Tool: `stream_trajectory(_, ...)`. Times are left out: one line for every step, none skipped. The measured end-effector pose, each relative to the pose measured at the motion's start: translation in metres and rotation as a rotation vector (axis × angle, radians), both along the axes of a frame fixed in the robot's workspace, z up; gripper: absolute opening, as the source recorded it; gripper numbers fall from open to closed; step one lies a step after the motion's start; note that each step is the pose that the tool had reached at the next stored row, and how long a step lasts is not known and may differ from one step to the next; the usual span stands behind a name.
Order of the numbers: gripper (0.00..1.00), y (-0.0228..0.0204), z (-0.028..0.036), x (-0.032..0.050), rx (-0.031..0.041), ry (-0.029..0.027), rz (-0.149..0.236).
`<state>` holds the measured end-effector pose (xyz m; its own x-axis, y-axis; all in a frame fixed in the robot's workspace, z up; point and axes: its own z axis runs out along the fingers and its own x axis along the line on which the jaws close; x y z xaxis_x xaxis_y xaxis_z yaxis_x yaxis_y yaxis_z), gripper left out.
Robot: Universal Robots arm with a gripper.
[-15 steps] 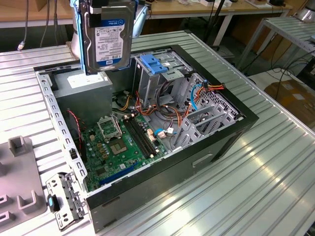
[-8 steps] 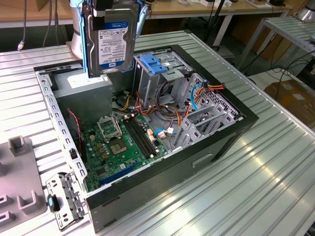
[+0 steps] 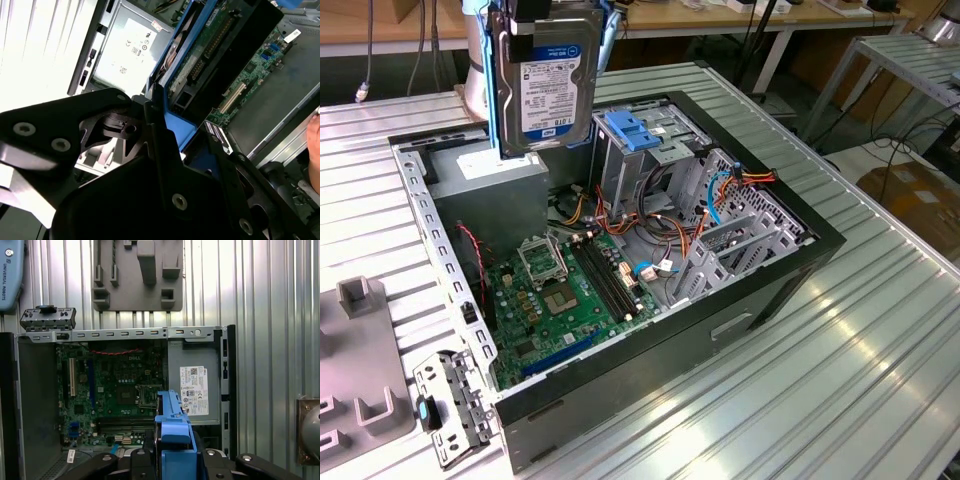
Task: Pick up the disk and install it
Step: 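Insert the disk into the insertion slot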
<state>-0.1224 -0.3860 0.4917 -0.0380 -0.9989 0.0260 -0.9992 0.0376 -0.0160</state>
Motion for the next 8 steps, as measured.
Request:
stream_trajectory(0.37,0.0000,0.0000,0.0000,0.0000,0.0000,0.000)
stream_trajectory(0.37,-0.0001,0.0000,0.0000,0.0001,-0.0001,0.000)
stream_trajectory(0.37,-0.0002,0.0000,0.0000,-0.0001,0.0000,0.000)
stream_trajectory(0.37,-0.0008,0.0000,0.0000,-0.0002,0.0001,0.000)
stream_trajectory(0.37,-0.0016,0.0000,0.0000,-0.0002,0.0000,0.000)
stream_trajectory(0.37,-0.0033,0.0000,0.0000,-0.0002,0.0000,0.000)
stream_trajectory(0.37,-0.0053,0.0000,0.0000,-0.0002,0.0000,0.000)
stream_trajectory(0.37,-0.0077,0.0000,0.0000,-0.0002,0.0000,0.000)
